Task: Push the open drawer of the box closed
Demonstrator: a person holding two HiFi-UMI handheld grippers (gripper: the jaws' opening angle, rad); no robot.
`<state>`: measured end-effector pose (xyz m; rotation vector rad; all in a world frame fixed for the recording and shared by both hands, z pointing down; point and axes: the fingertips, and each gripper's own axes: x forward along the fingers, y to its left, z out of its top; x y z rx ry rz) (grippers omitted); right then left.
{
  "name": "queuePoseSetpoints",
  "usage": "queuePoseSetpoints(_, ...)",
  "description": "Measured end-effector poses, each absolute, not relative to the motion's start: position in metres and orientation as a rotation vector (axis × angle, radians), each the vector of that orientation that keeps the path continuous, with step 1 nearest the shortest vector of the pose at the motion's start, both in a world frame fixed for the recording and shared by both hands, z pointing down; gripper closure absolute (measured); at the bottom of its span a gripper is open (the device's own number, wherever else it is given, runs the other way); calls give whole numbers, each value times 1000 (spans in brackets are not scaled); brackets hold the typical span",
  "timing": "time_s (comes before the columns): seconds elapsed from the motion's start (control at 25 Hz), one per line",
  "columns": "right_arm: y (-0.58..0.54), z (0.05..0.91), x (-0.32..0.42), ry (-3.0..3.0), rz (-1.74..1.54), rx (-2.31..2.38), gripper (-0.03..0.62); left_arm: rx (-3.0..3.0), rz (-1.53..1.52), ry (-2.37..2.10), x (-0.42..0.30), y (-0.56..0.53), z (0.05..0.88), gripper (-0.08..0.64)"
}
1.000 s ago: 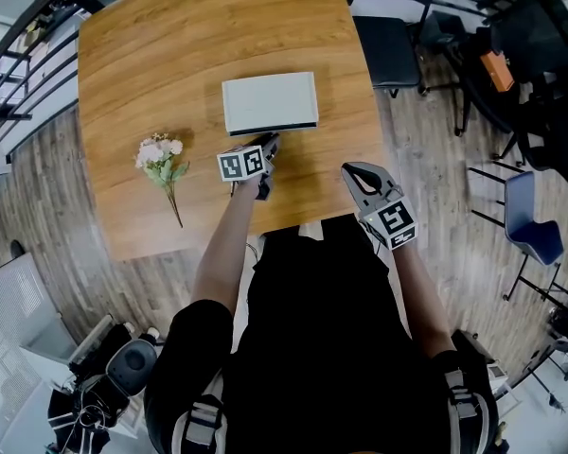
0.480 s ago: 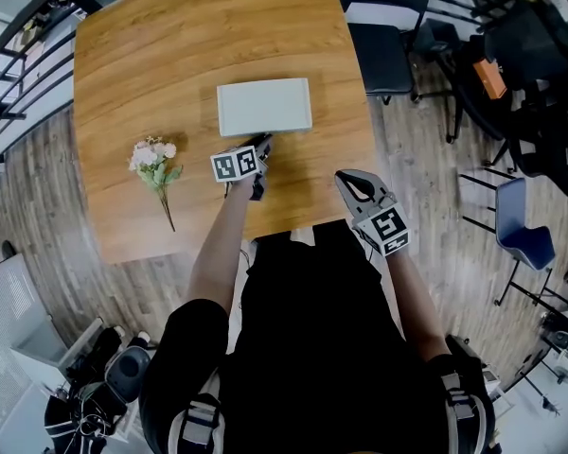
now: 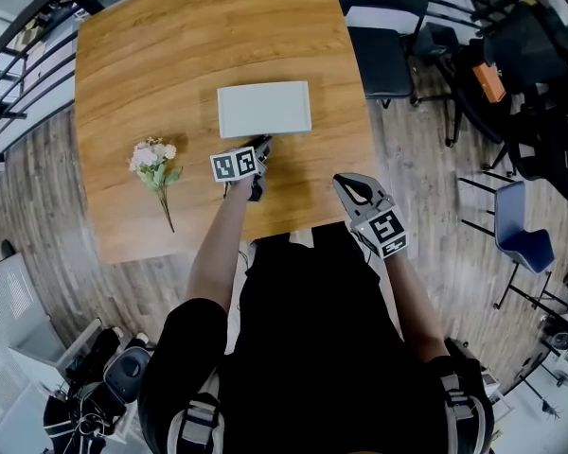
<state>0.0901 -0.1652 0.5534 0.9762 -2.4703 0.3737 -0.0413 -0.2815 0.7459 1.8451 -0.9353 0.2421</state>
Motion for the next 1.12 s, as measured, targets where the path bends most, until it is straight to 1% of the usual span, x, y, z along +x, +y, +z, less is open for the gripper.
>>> queuePoseSetpoints(0.12, -162, 555, 90, -2472, 388, 973, 577, 1837, 221, -926, -40, -281, 746, 479)
queuePoseSetpoints(0.4, -159, 555, 88, -2484, 394, 973, 577, 1815, 208, -901, -32, -273, 741, 433)
queuePoseSetpoints(0.6, -160, 550, 80, -2512, 390, 983, 577, 1829, 267, -901, -34, -255, 736, 433)
queuePoseSetpoints(0.64, -160, 548, 79, -2516, 387, 985, 577, 1840, 268, -896, -33, -251, 733, 440)
queuePoseSetpoints(0.8, -157, 543, 72, -2531, 376, 986, 577, 1893, 256, -899, -36, -236, 718, 514)
queuePoseSetpoints(1.0, -150, 538, 61, -2551, 353, 990, 577, 1987, 203, -865, -42, -218, 684, 535)
queuePoseSetpoints(1.12, -143, 541, 56, -2547, 346, 1000, 577, 2056, 198, -829, -46, -202, 670, 537)
